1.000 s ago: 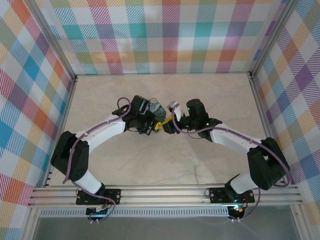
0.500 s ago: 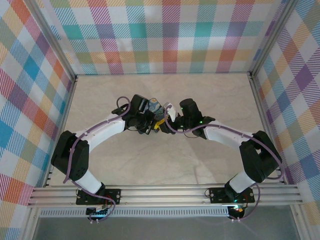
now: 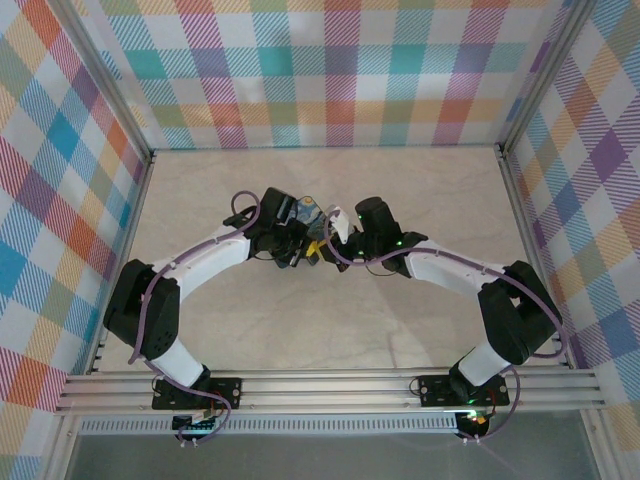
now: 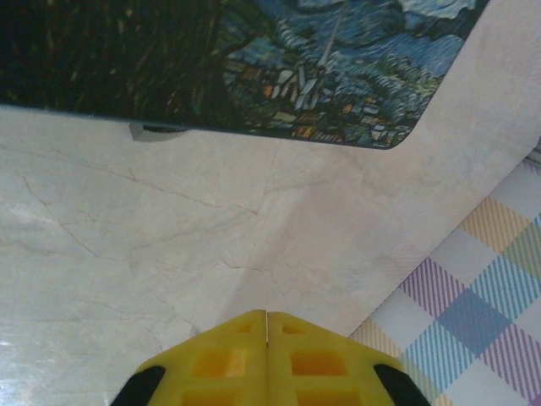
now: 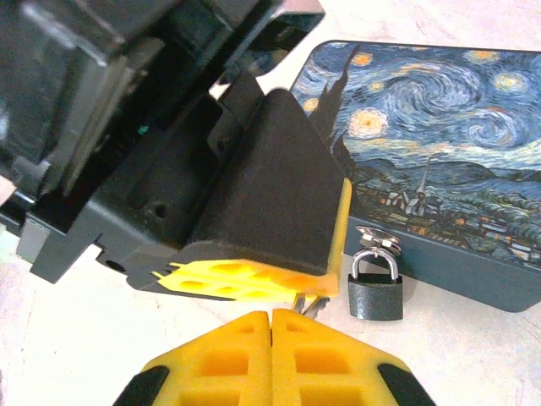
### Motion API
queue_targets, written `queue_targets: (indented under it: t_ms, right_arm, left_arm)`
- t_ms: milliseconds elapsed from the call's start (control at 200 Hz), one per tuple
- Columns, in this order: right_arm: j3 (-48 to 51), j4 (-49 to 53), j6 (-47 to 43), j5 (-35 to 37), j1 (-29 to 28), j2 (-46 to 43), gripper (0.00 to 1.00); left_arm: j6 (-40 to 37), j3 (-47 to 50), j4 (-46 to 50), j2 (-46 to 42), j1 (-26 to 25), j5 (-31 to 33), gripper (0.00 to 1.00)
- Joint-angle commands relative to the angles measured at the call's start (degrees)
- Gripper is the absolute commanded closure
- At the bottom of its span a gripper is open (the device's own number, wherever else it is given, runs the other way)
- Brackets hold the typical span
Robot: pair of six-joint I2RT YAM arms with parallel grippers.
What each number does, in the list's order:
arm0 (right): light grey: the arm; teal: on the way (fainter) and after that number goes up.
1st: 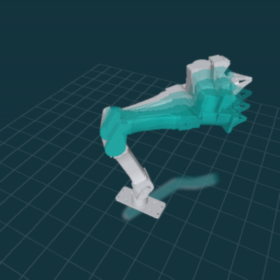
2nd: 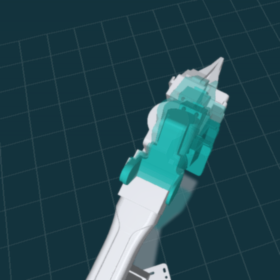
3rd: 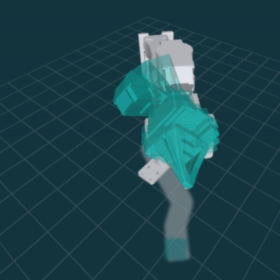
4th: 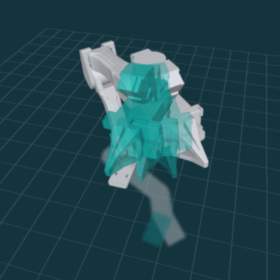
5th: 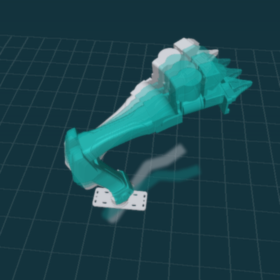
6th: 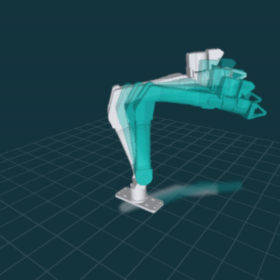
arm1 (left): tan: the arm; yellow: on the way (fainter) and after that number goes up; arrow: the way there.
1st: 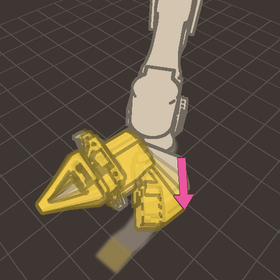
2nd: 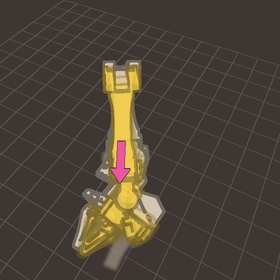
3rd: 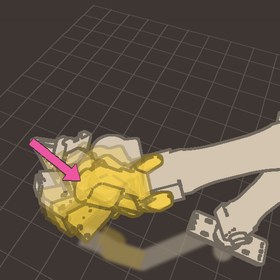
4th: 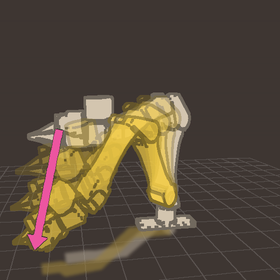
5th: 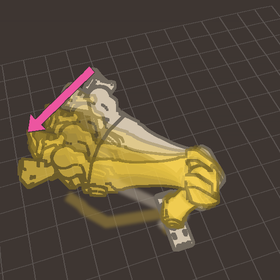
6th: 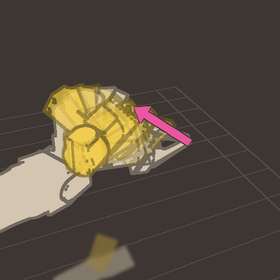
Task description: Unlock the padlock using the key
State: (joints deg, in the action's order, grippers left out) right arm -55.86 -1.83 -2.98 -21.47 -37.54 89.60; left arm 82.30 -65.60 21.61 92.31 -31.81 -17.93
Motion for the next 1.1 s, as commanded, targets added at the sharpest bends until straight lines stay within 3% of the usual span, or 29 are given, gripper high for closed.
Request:
queue_targets:
  t_ms: [0, 195, 515, 800, 1095]
  right_arm:
    - [-1.26, 1.58, 4.29, 4.10, 0.19, 1.28, 1.00]
    - [-0.92, 2.61, 13.12, 8.53, 0.25, -0.20, 1.00]
    - [0.80, -0.96, 22.18, 6.18, 0.27, -4.89, 1.00]
    - [-0.90, -0.09, 33.53, 10.35, 0.23, -7.60, 1.00]
    - [2.25, -11.72, 46.11, 11.41, 0.19, -8.72, 1.00]
  left_arm:
    - [-2.85, -3.43, 3.37, -0.19, 0.12, -1.61, 0.75]
    - [-5.41, -2.66, 5.71, -1.21, 1.95, 0.53, 0.53]
    - [0.24, 5.80, -2.79, -2.11, 4.27, -4.72, 0.33]
    - [4.49, 7.63, -8.63, -3.96, 5.40, -7.03, 0.37]
    - [13.68, 8.44, -13.32, -4.17, 4.97, -7.73, 0.35]
